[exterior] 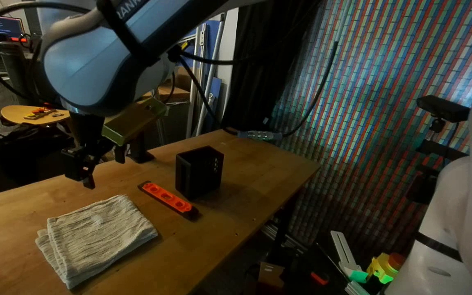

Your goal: Put the white towel in the black box

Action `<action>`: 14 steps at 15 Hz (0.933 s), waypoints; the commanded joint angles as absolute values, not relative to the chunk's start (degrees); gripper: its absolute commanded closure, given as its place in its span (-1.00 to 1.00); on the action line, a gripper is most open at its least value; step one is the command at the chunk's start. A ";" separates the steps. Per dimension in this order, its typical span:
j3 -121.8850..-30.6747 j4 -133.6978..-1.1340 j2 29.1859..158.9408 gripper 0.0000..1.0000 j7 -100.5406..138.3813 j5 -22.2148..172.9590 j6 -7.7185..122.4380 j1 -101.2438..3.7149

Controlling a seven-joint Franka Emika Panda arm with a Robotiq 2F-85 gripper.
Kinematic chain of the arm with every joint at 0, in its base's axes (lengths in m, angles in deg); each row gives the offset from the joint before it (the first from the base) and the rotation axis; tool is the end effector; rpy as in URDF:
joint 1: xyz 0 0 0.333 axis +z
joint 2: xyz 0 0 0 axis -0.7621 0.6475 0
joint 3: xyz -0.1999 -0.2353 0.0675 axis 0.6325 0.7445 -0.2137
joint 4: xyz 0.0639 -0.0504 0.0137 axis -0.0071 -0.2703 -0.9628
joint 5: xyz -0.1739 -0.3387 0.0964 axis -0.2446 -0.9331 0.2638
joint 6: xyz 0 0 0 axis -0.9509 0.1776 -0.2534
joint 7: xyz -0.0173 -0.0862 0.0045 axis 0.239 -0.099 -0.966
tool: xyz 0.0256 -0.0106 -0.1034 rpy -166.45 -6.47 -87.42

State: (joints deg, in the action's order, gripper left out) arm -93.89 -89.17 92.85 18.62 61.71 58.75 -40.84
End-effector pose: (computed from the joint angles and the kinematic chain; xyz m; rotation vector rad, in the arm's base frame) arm 0.5682 0.2255 0.3444 2.9192 0.7477 0.2380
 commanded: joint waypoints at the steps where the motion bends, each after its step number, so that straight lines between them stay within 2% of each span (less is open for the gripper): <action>1: -92.28 -84.00 99.88 -1.00 14.24 64.34 62.68 -39.54; 14: -93.53 -83.13 111.79 -1.00 2.15 67.42 69.85 -37.52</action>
